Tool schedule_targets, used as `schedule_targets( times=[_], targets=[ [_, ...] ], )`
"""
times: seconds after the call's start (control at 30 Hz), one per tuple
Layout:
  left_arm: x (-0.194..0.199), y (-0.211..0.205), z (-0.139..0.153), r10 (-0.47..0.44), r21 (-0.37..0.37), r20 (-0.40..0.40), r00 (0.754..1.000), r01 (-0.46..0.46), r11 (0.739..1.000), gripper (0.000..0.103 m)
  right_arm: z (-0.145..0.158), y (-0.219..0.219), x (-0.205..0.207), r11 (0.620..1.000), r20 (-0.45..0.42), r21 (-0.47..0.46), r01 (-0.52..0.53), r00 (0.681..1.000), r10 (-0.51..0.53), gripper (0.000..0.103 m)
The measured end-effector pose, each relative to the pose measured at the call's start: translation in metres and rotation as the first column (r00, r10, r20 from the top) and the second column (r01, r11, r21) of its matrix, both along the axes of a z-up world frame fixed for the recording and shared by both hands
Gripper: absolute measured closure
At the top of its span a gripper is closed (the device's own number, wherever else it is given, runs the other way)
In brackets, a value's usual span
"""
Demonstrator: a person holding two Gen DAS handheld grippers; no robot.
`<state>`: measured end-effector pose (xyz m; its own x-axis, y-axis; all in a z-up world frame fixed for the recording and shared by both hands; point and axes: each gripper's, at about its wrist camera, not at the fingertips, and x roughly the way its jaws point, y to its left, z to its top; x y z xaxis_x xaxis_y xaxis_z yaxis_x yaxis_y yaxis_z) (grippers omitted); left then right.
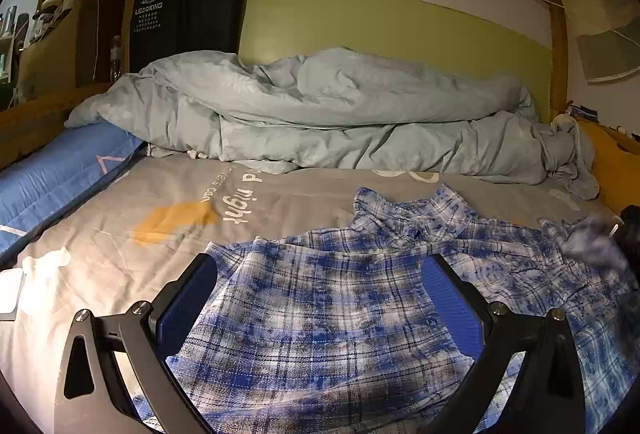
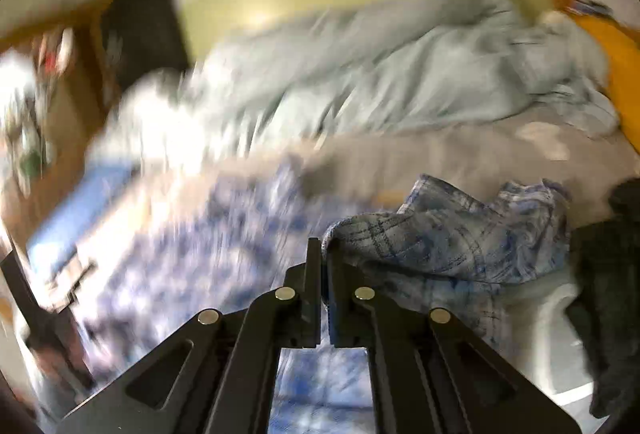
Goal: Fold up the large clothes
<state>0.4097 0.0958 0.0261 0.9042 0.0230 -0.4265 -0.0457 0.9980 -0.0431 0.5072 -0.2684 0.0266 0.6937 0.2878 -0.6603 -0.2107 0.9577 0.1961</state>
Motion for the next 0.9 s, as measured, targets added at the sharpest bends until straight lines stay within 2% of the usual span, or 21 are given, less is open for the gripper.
schedule_targets(
  times=[0.1,0.2,0.37,0.5,0.63,0.73,0.83,0.9],
  targets=[
    [-0.001,0.001,0.001,-0.002,-0.016,0.006,1.0,0.002,1.0,0.0,-0.017,0.019,0.005,0.999,-0.056,-0.044,-0.024,0.998,0.022,0.101],
    [-0.001,0.004,0.002,-0.001,-0.029,0.001,1.0,0.001,1.0,0.0,-0.02,0.027,0.0,0.995,-0.074,-0.074,-0.073,0.995,0.068,0.101],
    [-0.001,0.003,0.001,-0.004,-0.03,-0.001,1.0,0.004,1.0,0.0,-0.012,0.006,-0.005,1.0,-0.056,0.012,-0.019,0.998,0.02,0.099],
    [-0.001,0.003,0.001,0.0,-0.023,-0.005,1.0,0.0,1.0,0.0,0.004,-0.03,-0.008,0.992,-0.004,0.105,0.072,0.997,-0.072,0.072],
    [0.0,0.003,0.0,0.0,-0.023,-0.01,1.0,0.0,1.0,0.0,0.016,-0.064,-0.011,0.973,0.033,0.166,0.163,0.985,-0.17,0.072],
    [0.0,0.003,0.0,-0.003,-0.024,-0.01,1.0,0.002,1.0,0.0,0.016,-0.081,-0.009,0.955,0.025,0.214,0.208,0.976,-0.218,0.069],
    [0.001,0.003,0.0,-0.004,-0.023,-0.012,1.0,0.003,1.0,0.0,0.013,-0.088,-0.005,0.942,0.014,0.228,0.246,0.967,-0.256,0.056],
    [0.0,0.003,0.0,-0.003,-0.02,-0.011,1.0,0.003,1.0,0.0,0.01,-0.088,-0.001,0.942,0.022,0.19,0.278,0.958,-0.288,0.047]
  ],
)
